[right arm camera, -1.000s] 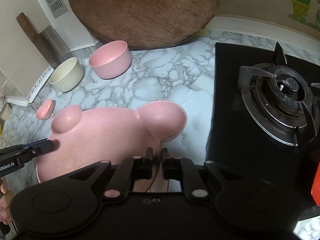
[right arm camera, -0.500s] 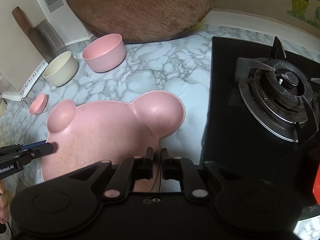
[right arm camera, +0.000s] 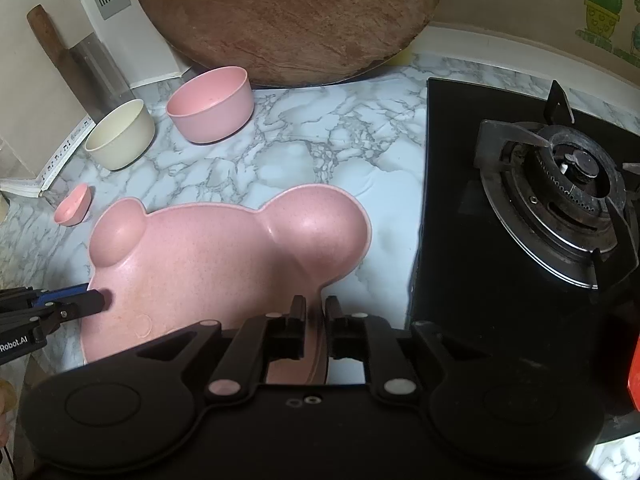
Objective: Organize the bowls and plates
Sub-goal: 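Lower the bear-shaped plate onto the stacked white plates, then open both grippers and pull them back from the bear-shaped plate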
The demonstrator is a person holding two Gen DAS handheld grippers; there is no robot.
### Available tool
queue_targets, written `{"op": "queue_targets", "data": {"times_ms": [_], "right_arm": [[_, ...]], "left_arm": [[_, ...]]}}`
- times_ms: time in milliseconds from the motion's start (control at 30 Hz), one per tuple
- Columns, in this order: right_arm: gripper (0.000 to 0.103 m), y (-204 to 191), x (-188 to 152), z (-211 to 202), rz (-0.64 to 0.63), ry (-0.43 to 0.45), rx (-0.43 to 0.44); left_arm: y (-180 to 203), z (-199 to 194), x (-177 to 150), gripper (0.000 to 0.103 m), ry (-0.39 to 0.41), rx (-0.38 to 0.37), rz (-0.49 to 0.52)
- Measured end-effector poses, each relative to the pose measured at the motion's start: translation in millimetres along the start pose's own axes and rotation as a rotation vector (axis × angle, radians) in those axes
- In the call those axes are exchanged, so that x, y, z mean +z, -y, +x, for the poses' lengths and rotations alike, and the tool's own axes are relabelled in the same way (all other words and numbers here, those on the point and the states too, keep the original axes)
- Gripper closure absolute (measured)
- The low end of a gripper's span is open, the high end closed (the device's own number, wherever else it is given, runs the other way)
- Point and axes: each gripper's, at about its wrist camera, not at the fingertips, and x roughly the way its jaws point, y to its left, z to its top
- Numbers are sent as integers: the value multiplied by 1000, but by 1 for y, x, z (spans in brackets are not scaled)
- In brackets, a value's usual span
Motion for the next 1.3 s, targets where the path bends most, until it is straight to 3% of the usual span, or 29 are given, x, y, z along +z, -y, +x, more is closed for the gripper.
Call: {"op": "queue_targets", "data": {"times_ms": [600,1167,1300], "right_arm": [[79,-19,-9,-34,-15,80,-2],[69,-83,-23,-65,-73,171,43],[61,-101,-26,-71,-88,197,47]], "left_arm": [[1,-13,-2,89,12,-20,33],[-4,-55,0,88,93,-39,74],[-8,-66,0,87,116,-39,74]]}}
